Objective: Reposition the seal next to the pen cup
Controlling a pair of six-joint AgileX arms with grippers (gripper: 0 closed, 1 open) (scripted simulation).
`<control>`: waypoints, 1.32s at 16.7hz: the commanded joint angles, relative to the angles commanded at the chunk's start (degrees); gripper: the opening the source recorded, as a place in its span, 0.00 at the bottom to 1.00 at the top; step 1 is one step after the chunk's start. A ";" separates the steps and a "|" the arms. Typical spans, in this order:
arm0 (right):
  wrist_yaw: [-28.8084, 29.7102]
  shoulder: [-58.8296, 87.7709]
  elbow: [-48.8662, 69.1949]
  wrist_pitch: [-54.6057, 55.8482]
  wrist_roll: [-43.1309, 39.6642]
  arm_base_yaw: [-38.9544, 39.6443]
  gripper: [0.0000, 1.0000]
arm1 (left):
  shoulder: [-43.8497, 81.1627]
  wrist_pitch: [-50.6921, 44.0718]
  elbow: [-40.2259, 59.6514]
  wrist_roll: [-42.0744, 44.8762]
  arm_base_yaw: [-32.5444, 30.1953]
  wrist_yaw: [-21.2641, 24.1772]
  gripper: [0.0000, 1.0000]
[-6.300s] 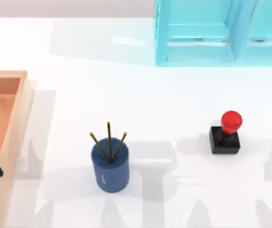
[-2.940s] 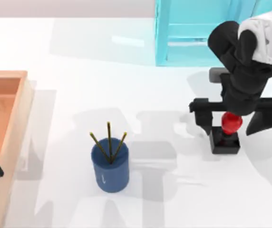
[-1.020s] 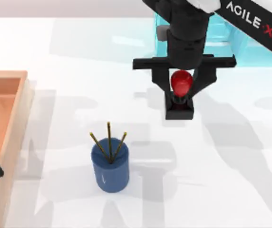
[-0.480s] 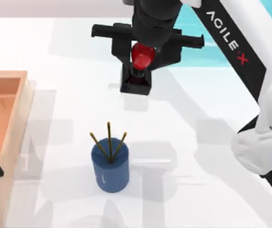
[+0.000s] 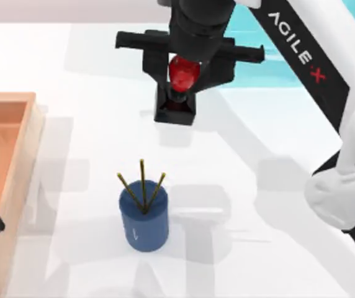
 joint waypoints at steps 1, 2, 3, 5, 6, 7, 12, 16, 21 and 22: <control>0.15 -1.29 -1.81 0.69 0.28 0.29 0.00 | 0.00 0.00 0.00 0.00 0.00 0.00 1.00; 0.35 -2.97 -4.31 1.59 0.66 0.68 0.00 | 0.00 0.00 0.00 0.00 0.00 0.00 1.00; 0.58 -4.90 -7.41 2.62 1.11 1.16 0.00 | 0.00 0.00 0.00 0.00 0.00 0.00 1.00; 1.13 -9.31 -15.15 4.90 2.21 2.35 0.00 | 0.00 0.00 0.00 0.00 0.00 0.00 1.00; 1.41 -11.73 -19.59 6.12 2.86 3.06 0.00 | 0.00 0.00 0.00 0.00 0.00 0.00 1.00; 1.70 -14.24 -24.32 7.36 3.53 3.80 0.00 | 0.00 0.00 0.00 0.00 0.00 0.00 1.00; 3.09 -27.44 -51.32 13.80 6.96 7.85 0.00 | 0.00 0.00 0.00 0.00 0.00 0.00 1.00; 4.28 -36.96 -67.05 18.71 9.33 10.68 0.00 | 0.00 0.00 0.00 0.00 0.00 0.00 1.00; 4.95 -41.63 -73.54 21.12 10.59 12.19 0.00 | 0.00 0.00 0.00 0.00 0.00 0.00 1.00; 4.95 -41.63 -73.54 21.12 10.59 12.19 0.00 | 0.00 0.00 0.00 0.00 0.00 0.00 1.00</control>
